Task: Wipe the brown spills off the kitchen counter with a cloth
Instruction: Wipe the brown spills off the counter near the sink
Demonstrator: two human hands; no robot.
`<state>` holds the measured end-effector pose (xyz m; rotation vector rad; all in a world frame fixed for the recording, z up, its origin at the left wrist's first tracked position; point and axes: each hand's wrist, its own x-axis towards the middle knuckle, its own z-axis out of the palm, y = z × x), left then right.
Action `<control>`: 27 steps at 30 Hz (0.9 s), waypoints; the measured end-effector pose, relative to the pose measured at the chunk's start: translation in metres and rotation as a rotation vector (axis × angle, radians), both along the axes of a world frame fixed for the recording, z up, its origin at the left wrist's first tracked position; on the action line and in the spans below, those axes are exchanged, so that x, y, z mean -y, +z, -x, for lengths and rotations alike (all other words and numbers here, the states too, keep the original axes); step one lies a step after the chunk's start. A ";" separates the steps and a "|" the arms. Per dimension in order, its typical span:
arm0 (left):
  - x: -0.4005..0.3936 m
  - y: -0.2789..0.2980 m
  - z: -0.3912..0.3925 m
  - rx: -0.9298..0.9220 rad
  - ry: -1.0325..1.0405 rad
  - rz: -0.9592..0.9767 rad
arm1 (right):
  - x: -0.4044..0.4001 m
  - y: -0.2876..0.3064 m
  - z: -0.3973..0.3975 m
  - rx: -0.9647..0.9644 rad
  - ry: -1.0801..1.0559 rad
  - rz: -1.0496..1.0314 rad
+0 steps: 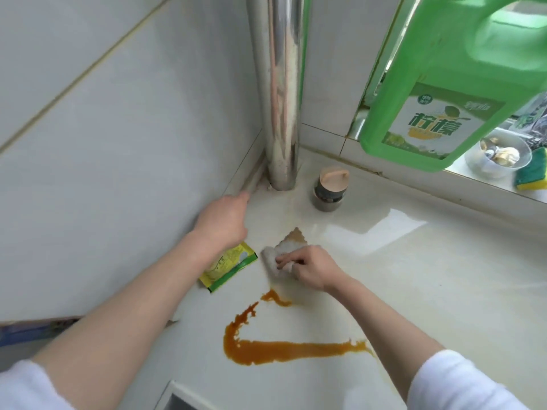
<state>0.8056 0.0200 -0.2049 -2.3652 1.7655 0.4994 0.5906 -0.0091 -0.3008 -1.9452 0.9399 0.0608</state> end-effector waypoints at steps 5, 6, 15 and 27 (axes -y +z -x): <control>-0.021 -0.004 -0.001 -0.088 0.076 -0.015 | 0.036 0.005 -0.015 0.036 -0.285 0.101; -0.026 -0.003 -0.001 -0.075 0.073 -0.018 | 0.037 0.001 -0.028 0.022 -0.256 0.145; -0.024 0.049 -0.001 -0.106 0.076 0.317 | 0.012 -0.004 -0.038 0.023 0.045 -0.034; 0.017 0.042 -0.002 -0.061 -0.007 0.473 | -0.069 -0.026 -0.067 0.097 0.328 0.012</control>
